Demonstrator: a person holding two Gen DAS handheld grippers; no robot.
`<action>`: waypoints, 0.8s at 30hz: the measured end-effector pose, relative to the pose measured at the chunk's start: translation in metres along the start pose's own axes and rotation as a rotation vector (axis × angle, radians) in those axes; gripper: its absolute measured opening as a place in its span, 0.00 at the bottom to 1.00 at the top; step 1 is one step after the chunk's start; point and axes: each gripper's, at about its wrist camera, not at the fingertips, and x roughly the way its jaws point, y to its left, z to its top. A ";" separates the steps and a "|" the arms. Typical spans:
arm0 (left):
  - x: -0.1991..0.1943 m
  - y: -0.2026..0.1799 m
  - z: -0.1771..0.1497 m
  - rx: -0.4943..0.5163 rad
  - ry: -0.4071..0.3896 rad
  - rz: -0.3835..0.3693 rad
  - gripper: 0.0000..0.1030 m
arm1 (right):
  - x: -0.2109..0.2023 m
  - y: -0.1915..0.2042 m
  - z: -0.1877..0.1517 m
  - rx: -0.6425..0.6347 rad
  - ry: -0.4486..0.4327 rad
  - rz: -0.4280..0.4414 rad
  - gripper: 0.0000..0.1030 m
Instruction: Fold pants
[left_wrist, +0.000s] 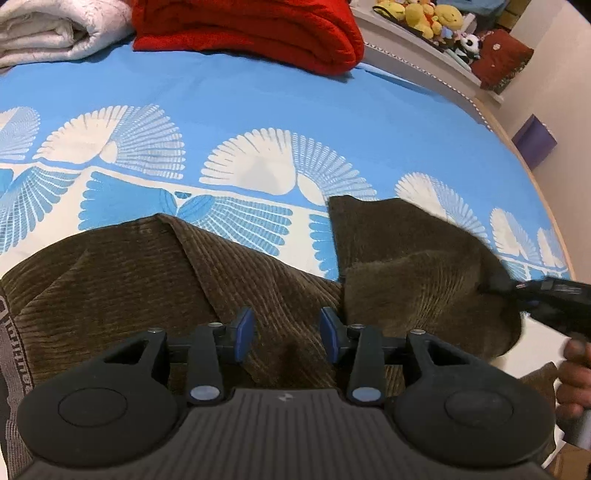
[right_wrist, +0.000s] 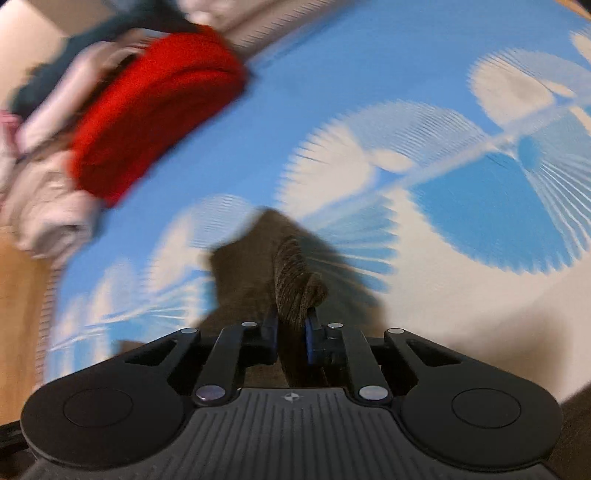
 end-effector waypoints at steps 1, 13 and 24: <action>0.000 0.001 0.001 -0.006 0.000 0.003 0.43 | -0.006 0.006 0.001 -0.019 0.002 0.073 0.13; 0.005 0.014 0.004 -0.022 0.003 0.049 0.44 | 0.032 0.053 -0.054 -0.376 0.317 0.258 0.26; 0.012 0.010 0.006 -0.016 0.013 0.039 0.45 | 0.047 -0.006 -0.010 0.145 0.145 0.237 0.44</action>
